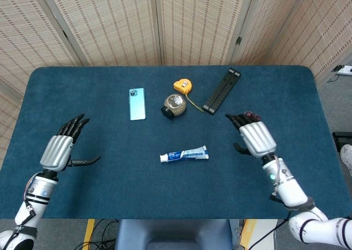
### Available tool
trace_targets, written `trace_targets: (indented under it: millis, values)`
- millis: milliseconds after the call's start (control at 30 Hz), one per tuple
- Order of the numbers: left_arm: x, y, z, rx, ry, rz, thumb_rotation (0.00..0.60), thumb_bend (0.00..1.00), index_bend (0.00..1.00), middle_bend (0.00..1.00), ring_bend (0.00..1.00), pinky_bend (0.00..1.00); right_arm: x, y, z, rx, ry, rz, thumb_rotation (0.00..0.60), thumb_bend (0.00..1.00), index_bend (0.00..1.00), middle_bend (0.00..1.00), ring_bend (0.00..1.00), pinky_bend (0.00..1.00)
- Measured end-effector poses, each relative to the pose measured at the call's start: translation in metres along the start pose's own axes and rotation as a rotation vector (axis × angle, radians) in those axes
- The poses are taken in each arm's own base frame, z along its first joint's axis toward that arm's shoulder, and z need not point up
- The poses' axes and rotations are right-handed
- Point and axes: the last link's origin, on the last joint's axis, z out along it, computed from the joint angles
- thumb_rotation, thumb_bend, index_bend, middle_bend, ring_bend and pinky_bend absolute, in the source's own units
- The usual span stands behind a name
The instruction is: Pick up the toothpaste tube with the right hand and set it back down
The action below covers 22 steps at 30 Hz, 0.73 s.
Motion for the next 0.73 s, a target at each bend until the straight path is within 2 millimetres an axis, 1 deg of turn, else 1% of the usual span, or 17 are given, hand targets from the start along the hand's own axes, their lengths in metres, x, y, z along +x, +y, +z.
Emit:
trace_targets:
  millis: [67,200,233,333,500,600,733]
  values:
    - [0.004,-0.007,-0.005,0.026,0.029,0.017,0.600,0.09,0.00,0.00,0.02,0.14,0.006,0.012,-0.015,-0.018,0.039,-0.012,0.600,0.46,0.24,0.32,0.24,0.35]
    - [0.011,-0.023,-0.017,0.077,0.074,0.043,0.600,0.09,0.00,0.00,0.02,0.14,0.014,0.033,-0.052,-0.040,0.109,-0.005,0.600,0.46,0.24,0.31,0.24,0.35]
    - [0.012,-0.026,-0.021,0.089,0.078,0.048,0.600,0.09,0.00,0.00,0.02,0.14,0.015,0.038,-0.060,-0.047,0.120,-0.003,0.600,0.45,0.24,0.30,0.24,0.35]
    - [0.015,-0.036,-0.032,0.125,0.088,0.073,0.600,0.09,0.00,0.00,0.02,0.14,0.015,0.053,-0.087,-0.087,0.151,-0.018,0.600,0.40,0.24,0.28,0.24,0.35]
    - [0.013,-0.048,-0.056,0.183,0.083,0.111,0.600,0.09,0.00,0.00,0.02,0.14,0.008,0.069,-0.127,-0.139,0.170,-0.005,0.600,0.38,0.24,0.27,0.24,0.35]
    - [0.011,-0.053,-0.070,0.219,0.084,0.121,0.600,0.09,0.00,0.00,0.02,0.14,0.003,0.075,-0.145,-0.165,0.166,0.010,0.600,0.37,0.24,0.25,0.24,0.35]
    - [0.008,-0.055,-0.086,0.248,0.092,0.130,0.600,0.09,0.00,0.00,0.02,0.14,-0.003,0.077,-0.158,-0.184,0.152,0.043,0.600,0.37,0.24,0.25,0.24,0.35]
